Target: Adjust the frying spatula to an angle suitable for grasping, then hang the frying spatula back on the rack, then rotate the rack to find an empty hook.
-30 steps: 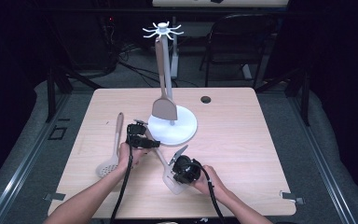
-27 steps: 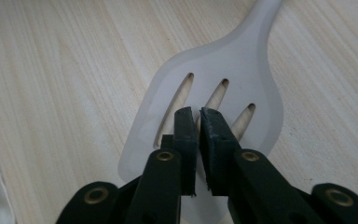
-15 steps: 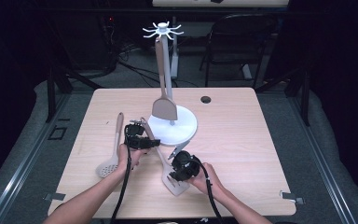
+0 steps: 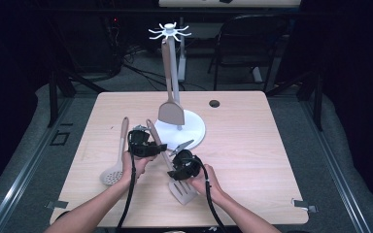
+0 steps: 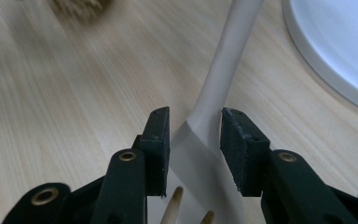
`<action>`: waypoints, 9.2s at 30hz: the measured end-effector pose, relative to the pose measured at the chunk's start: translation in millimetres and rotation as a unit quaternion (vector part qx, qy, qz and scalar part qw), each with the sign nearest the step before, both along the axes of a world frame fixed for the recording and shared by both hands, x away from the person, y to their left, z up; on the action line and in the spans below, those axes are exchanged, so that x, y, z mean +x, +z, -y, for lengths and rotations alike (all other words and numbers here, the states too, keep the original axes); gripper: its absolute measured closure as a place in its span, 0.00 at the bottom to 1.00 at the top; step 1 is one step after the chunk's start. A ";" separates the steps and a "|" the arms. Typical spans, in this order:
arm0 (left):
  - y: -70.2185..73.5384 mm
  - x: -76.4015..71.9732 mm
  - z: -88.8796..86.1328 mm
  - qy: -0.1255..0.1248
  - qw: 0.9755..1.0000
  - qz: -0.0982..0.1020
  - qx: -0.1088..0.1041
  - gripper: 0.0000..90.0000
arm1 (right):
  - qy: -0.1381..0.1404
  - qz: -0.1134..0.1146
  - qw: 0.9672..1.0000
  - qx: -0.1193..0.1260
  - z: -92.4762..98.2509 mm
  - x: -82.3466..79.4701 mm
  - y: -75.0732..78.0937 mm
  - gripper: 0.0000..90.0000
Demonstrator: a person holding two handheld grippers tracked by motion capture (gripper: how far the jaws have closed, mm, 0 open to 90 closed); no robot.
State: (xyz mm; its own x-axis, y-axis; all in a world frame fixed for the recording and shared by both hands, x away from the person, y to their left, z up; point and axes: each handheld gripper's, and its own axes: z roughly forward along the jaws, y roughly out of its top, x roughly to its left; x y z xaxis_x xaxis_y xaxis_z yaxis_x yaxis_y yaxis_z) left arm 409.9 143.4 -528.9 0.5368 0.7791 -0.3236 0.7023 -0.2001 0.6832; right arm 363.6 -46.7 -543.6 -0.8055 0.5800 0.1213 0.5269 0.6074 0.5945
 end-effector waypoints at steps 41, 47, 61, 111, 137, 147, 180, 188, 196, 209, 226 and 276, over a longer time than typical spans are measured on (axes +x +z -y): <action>15.8 -29.0 19.1 -0.059 0.995 0.074 -0.035 0.73 | -0.057 0.027 0.996 0.060 13.9 -3.5 16.0 0.84; 17.4 -29.7 22.5 -0.063 0.994 0.080 -0.027 0.73 | -0.056 0.029 0.996 0.061 14.9 -3.5 17.2 0.83; 23.8 -21.5 32.2 -0.091 0.991 0.082 -0.052 0.77 | -0.058 0.021 0.997 0.047 36.8 -6.9 25.8 0.58; 89.2 1.8 54.1 -0.195 0.972 0.115 -0.060 0.86 | -0.121 0.036 0.991 -0.050 127.2 4.6 27.5 0.02; 133.0 26.0 59.3 -0.202 0.966 0.160 -0.022 0.86 | -0.116 0.042 0.991 -0.057 124.6 6.2 27.1 0.03; 149.6 33.8 60.0 -0.199 0.964 0.175 -0.018 0.86 | -0.116 0.044 0.990 -0.059 124.4 6.5 26.8 0.03; 196.2 58.3 60.3 -0.174 0.964 0.199 -0.014 0.86 | -0.112 0.050 0.990 -0.070 124.1 8.2 25.5 0.03; 205.1 64.7 61.7 -0.170 0.966 0.196 -0.014 0.86 | -0.109 0.050 0.990 -0.077 124.1 8.5 26.1 0.03; 209.0 74.0 61.0 -0.159 0.970 0.182 -0.026 0.86 | -0.108 0.045 0.990 -0.073 123.7 8.4 25.0 0.03; 207.8 80.6 57.8 -0.138 0.975 0.173 -0.023 0.86 | -0.103 0.041 0.991 -0.079 123.7 8.9 24.6 0.03; 199.1 79.2 56.2 -0.101 0.977 0.186 -0.013 0.85 | -0.099 0.035 0.991 -0.085 122.5 8.6 24.2 0.03; 223.7 41.7 8.2 -0.130 0.963 0.234 0.031 0.96 | -0.092 0.032 0.991 -0.089 119.3 8.0 22.2 0.03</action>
